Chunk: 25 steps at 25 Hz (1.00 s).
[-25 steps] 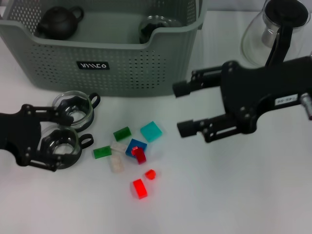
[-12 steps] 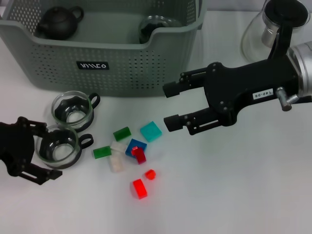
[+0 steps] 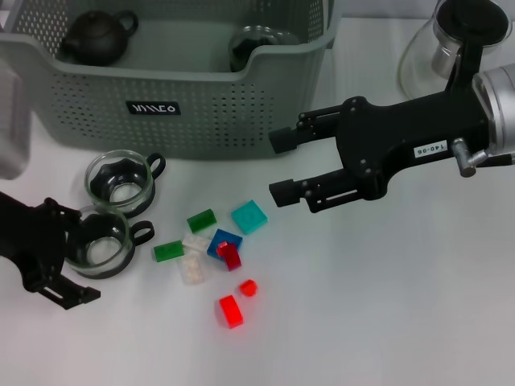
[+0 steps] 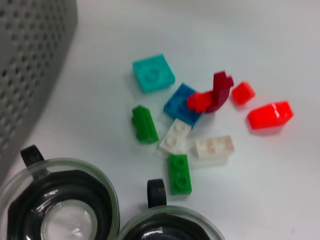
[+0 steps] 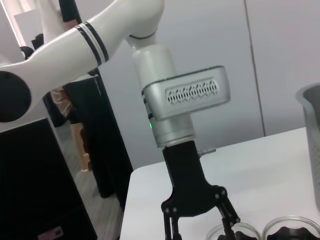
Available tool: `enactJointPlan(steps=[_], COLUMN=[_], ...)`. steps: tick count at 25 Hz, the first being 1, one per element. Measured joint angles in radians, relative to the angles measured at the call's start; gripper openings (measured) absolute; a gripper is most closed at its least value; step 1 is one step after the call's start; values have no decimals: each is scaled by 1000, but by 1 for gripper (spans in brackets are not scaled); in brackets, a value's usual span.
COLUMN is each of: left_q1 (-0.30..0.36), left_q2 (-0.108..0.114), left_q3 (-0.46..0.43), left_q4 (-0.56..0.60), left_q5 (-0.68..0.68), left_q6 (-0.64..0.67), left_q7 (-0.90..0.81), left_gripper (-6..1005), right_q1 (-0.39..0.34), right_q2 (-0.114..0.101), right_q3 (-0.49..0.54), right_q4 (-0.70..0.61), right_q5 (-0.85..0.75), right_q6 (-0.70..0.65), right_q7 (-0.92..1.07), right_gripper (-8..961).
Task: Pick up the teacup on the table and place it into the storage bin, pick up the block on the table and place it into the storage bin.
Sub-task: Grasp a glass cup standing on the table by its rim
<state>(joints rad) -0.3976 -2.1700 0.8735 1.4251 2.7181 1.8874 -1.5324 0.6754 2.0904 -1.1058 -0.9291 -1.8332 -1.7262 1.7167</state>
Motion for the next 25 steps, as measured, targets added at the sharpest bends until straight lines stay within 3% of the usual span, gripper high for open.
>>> enactJointPlan(steps=[10,25], left_q1=[4,1], left_q2=[-1,-2], left_q3=[181,223], left_q4=[-10,-18], left_q5=[47,50], left_q6=[-90,-84], left_q7=[-101,-136], left_gripper=[873,833], right_q1=[-2,-5], right_q2=[-4,-4], right_q3=[3,18], right_q4=[7,7], right_q5=[-8,-7], right_q6=[19,29], right_q7=[-2,-2], right_gripper=[783,783])
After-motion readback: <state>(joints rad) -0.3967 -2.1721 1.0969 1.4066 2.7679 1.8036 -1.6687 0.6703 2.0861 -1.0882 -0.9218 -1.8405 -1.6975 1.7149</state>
